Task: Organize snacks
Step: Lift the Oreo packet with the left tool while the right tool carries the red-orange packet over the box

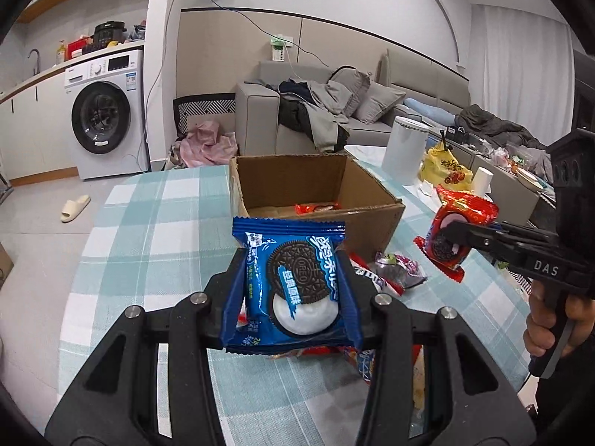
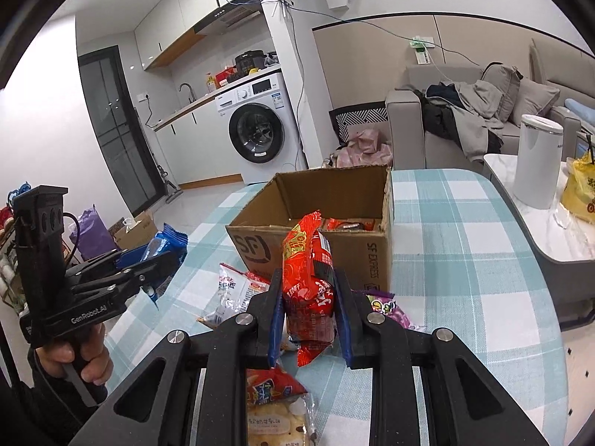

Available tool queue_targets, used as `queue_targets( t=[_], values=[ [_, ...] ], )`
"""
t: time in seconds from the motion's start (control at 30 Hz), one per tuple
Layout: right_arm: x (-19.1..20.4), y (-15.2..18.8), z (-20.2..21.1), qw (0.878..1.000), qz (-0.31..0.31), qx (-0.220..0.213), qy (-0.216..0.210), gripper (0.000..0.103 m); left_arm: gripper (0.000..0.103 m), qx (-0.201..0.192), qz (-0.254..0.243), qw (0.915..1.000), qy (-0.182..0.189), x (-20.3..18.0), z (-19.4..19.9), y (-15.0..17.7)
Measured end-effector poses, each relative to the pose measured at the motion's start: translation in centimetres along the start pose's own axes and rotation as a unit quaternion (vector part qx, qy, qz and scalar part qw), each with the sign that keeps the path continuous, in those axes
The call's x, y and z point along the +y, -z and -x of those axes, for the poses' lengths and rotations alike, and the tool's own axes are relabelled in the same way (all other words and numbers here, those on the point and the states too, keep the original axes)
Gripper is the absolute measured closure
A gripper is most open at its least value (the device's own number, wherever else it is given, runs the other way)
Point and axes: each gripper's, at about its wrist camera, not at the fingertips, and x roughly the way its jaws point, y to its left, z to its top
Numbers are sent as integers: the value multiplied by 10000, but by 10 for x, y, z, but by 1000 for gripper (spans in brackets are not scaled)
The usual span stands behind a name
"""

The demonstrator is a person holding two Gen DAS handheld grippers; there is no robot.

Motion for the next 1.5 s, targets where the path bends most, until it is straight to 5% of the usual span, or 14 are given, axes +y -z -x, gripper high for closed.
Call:
queue_targets(
  t=[1.5],
  values=[
    [-27, -74, -45, 9994, -305, -168, 76, 79, 61, 22, -42, 9999, -151, 3, -108, -84]
  ],
)
